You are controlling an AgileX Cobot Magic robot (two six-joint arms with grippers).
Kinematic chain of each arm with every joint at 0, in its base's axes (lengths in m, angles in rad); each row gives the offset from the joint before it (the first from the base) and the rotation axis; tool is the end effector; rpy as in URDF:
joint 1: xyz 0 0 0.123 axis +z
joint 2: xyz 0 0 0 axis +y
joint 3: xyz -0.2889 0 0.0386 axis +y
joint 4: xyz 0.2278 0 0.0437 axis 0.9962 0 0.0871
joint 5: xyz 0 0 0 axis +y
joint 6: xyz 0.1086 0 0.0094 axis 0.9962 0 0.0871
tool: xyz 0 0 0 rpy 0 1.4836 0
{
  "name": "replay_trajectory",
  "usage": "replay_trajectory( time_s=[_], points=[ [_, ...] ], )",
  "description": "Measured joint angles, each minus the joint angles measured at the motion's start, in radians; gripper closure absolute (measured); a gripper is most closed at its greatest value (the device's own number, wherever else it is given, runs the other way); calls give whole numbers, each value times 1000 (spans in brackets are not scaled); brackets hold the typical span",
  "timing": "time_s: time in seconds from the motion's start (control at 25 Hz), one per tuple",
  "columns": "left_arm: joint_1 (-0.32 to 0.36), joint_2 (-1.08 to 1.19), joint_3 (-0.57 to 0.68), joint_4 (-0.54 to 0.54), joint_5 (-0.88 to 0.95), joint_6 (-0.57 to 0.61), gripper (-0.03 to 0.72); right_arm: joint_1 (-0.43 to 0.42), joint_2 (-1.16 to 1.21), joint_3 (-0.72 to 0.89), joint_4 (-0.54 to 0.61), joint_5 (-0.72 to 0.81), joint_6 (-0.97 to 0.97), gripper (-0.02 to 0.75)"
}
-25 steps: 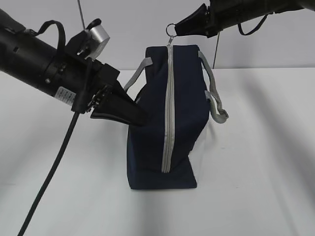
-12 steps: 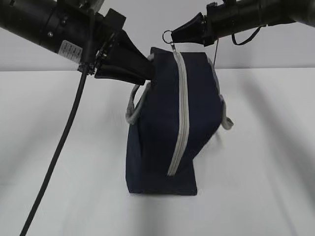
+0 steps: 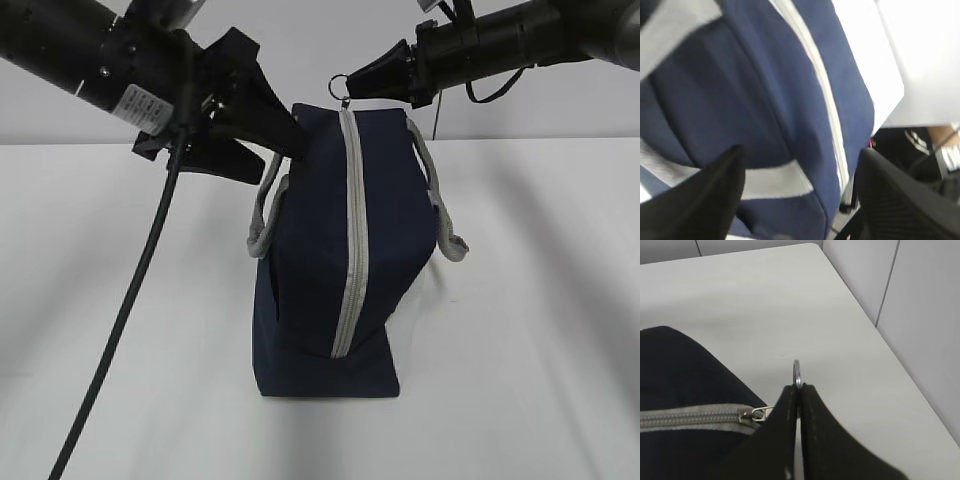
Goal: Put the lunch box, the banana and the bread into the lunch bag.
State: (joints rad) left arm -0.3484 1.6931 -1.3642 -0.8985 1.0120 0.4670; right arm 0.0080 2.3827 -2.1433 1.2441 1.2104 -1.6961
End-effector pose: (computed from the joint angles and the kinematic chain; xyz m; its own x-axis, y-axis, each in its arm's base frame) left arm 0.3001 -0.1860 0.3031 -0.8672 0.2192 -0.4470 0.4782 0.6166 -0.6253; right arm 0.5000 0.1006 0.2440 -0.0218 -0.3603 -0.9326 -0.9550 0.2836 -0.0872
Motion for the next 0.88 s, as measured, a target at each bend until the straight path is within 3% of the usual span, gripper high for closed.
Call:
replay_trajectory(
  time_s=[0.36,0.88],
  points=[
    [6,11,-15,39,-150,-137,210,0,0,0,-13,0,-116,738],
    [6,193,-245,39,-171,-202,211,0,0,0,-83,0,-188,738]
  ],
)
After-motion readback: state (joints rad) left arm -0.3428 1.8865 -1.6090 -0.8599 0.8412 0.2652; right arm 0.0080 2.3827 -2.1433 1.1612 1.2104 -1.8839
